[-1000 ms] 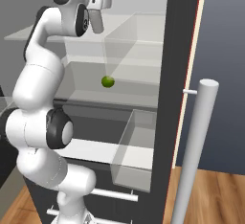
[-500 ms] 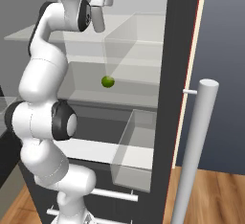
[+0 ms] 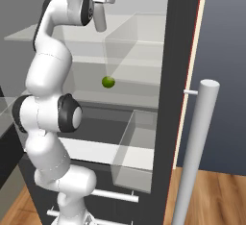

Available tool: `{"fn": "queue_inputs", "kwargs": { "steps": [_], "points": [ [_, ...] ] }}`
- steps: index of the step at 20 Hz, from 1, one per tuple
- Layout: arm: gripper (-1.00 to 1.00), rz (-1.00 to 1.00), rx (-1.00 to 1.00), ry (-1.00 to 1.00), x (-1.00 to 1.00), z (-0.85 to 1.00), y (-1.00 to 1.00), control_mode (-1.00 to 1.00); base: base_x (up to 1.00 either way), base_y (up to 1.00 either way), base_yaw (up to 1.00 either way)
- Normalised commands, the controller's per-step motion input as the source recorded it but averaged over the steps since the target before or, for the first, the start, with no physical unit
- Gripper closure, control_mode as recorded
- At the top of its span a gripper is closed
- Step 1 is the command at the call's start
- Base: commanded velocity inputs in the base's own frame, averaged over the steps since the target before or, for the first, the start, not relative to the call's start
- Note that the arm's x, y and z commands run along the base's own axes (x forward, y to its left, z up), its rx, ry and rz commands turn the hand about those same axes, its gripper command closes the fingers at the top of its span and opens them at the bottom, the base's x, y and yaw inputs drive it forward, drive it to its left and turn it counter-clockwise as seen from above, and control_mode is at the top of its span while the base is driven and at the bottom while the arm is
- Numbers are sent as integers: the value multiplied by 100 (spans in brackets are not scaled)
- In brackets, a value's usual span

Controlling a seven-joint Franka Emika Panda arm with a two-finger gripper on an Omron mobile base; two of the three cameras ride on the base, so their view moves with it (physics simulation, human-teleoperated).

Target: Place the liquor on the top shelf of the fridge to keep it out of children's reach, and place the onion and lime on lower shelves for easy access.

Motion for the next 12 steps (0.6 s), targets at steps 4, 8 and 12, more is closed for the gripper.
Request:
{"fn": "queue_inputs", "kwargs": {
  "steps": [4, 8, 12],
  "points": [
    [100, 0, 0, 5, 39, -23, 0, -100, 0, 0, 0],
    [100, 0, 0, 4, 37, -26, 0, -100, 0, 0, 0],
    [-100, 0, 0, 2, 37, -30, 0, -100, 0, 0, 0]
  ]
}}
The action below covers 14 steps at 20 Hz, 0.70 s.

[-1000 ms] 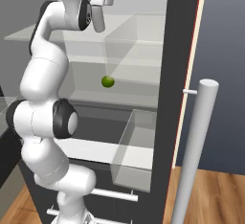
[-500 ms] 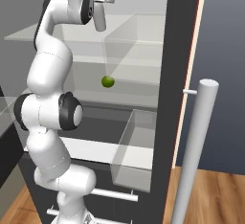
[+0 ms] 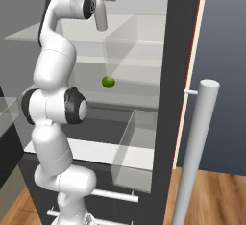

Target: Place the liquor on the top shelf of the fridge to keep it out of children's reach, and place the onion and lime on lower shelves for easy access.

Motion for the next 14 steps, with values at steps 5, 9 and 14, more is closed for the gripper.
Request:
{"fn": "queue_inputs", "kwargs": {
  "steps": [5, 9, 14],
  "points": [
    [-100, 0, 0, 0, 23, -42, 0, -100, 0, 0, 0],
    [-100, 0, 0, -1, 14, -41, 0, -100, 0, 0, 0],
    [-100, 0, 0, -1, 0, -33, 0, -100, 0, 0, 0]
  ]
}}
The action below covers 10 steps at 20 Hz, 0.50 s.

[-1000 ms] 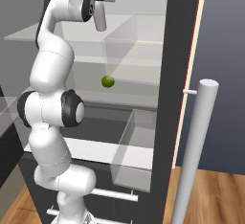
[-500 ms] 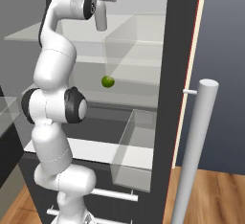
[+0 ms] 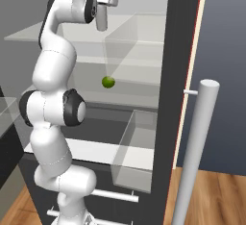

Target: Place the liquor on the top shelf of the fridge to keep it out of children's reach, and place the onion and lime on lower shelves for easy access.

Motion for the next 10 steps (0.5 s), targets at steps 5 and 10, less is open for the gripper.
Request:
{"fn": "queue_inputs", "kwargs": {
  "steps": [5, 10],
  "points": [
    [-100, 0, -1, 0, 0, -31, 0, -100, 0, 0, 0],
    [-100, 0, -3, -4, 0, -34, 0, -100, 0, 0, 0]
  ]
}}
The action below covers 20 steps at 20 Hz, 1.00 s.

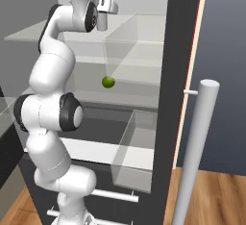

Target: Place the liquor on the top shelf of the fridge to keep it out of children's reach, and place the onion and lime on lower shelves for easy access.

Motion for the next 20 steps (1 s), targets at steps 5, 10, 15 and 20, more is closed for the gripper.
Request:
{"fn": "queue_inputs", "kwargs": {
  "steps": [5, 10, 15, 20],
  "points": [
    [-100, 0, -3, -7, -8, -29, 1, -100, 0, 0, 0],
    [-100, 0, -3, -2, -25, -15, 1, -100, 0, 0, 0],
    [-100, 0, -3, 0, -49, 0, 0, -100, 0, 0, 0],
    [-100, 0, -4, 0, -70, 0, 0, -100, 0, 0, 0]
  ]
}}
